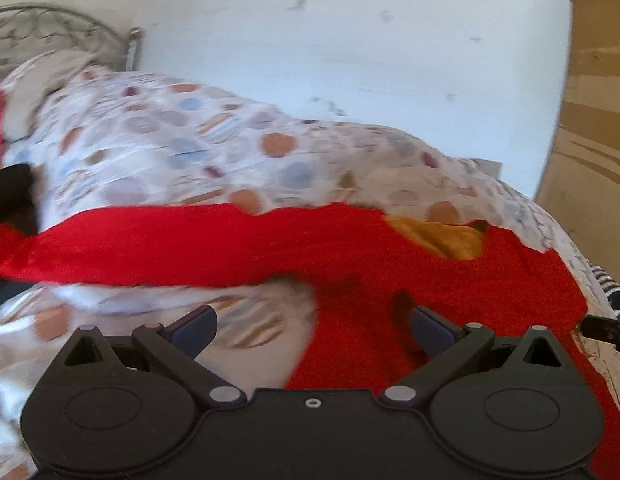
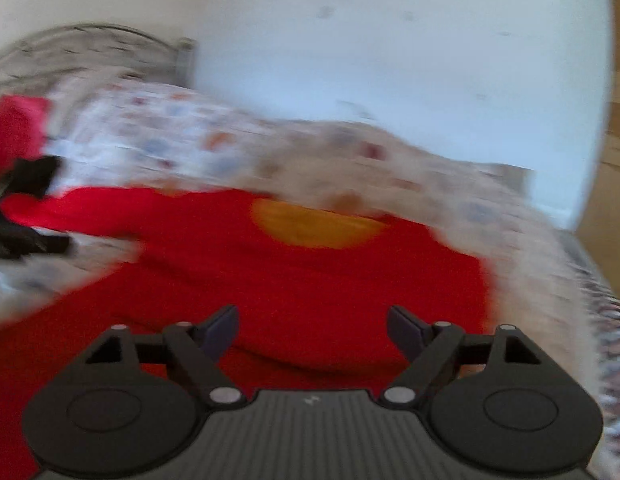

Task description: Fold small clothes

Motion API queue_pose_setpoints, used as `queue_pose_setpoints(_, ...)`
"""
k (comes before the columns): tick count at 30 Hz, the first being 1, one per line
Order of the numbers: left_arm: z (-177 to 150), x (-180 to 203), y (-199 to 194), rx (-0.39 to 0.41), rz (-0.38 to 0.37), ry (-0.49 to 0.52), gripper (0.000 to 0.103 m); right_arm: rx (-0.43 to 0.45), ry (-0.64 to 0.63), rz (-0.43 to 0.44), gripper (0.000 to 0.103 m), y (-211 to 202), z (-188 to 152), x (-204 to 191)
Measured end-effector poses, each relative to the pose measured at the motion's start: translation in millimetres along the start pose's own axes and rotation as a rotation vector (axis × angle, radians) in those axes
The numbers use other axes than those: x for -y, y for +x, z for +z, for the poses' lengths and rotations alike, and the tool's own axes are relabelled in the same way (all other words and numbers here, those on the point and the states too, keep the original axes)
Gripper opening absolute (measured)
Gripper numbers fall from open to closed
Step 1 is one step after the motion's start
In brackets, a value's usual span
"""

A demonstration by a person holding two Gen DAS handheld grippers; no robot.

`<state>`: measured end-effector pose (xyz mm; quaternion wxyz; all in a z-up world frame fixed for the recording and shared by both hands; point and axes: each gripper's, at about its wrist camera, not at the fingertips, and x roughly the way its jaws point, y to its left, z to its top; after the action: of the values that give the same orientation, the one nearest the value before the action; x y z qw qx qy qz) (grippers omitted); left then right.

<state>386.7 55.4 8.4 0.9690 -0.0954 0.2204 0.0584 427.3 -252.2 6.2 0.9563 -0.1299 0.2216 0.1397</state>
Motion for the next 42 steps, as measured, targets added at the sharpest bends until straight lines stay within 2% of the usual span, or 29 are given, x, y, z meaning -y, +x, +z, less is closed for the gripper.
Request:
queue_pose_setpoints(2, -0.6, 15.0, 17.8, -0.001, -0.005, 0.019, 0.102, -0.021, -0.004, -0.102, 0.081, 7.6, -16.1, 25.6)
queue_pose_setpoints(4, -3.5, 28.2, 36.5, -0.013, 0.011, 0.033, 0.102, -0.058, -0.001, -0.157, 0.067, 23.0, -28.7, 44.1)
queue_pose_setpoints(7, -8.5, 38.4, 55.8, -0.047, 0.029, 0.013, 0.102, -0.083, -0.003, -0.179, 0.058, 46.9, -38.6, 57.2)
queue_pose_setpoints(9, -12.5, 40.0, 63.7, -0.068, 0.049, 0.006, 0.102, -0.07, -0.001, -0.182, 0.056, 57.2, -40.7, 60.2)
queue_pose_setpoints(12, -17.7, 37.5, 71.1, -0.094, 0.068, 0.002, 0.102, -0.033, -0.065, -0.207, 0.052, 72.7, -34.9, 52.8)
queue_pose_setpoints(14, -19.3, 34.5, 71.4, -0.105, 0.067, -0.01, 0.102, 0.013, -0.108, -0.24, 0.039, 81.6, -30.1, 46.4)
queue_pose_setpoints(15, -19.6, 33.8, 71.3, -0.107, 0.066, -0.014, 0.102, 0.014, -0.115, -0.239, 0.01, 82.3, -29.0, 46.8)
queue_pose_setpoints(19, -20.4, 35.2, 73.4, -0.124, 0.075, 0.0, 0.102, -0.034, -0.049, -0.256, 0.01, 77.2, -33.2, 54.0)
queue_pose_setpoints(23, -25.3, 39.4, 82.0, -0.146, 0.079, 0.028, 0.103, -0.109, 0.027, -0.235, 0.009, 82.4, -41.1, 65.1)
queue_pose_setpoints(26, -22.9, 33.7, 76.2, -0.139, 0.06, 0.009, 0.102, -0.1, 0.056, -0.19, 0.013, 77.5, -36.1, 68.2)
queue_pose_setpoints(29, -16.1, 20.0, 51.9, -0.099, 0.04, -0.011, 0.102, -0.117, 0.071, -0.175, 0.025, 63.4, -35.3, 69.9)
queue_pose_setpoints(31, -13.7, 2.4, 30.9, -0.074, 0.04, -0.013, 0.102, -0.118, 0.075, -0.156, 0.049, 48.0, -37.7, 69.8)
queue_pose_setpoints(33, -12.0, -22.2, 13.5, -0.069, 0.068, -0.024, 0.102, -0.113, 0.084, -0.13, 0.063, 30.9, -39.7, 69.2)
queue_pose_setpoints(35, -11.0, -56.6, -0.3, -0.071, 0.119, -0.038, 0.102, -0.101, 0.09, -0.103, 0.073, 11.9, -39.6, 64.7)
queue_pose_setpoints(37, -9.7, -93.1, -6.8, -0.087, 0.183, -0.061, 0.102, -0.074, 0.1, -0.078, 0.09, -8.9, -38.3, 57.8)
queue_pose_setpoints(39, -8.9, -131.4, -10.2, -0.08, 0.27, -0.098, 0.102, -0.037, 0.123, -0.045, 0.099, -27.8, -36.8, 50.2)
queue_pose_setpoints(42, -4.4, -187.1, -13.9, -0.044, 0.362, -0.179, 0.102, 0.016, 0.161, 0.034, 0.103, -53.3, -35.0, 33.3)
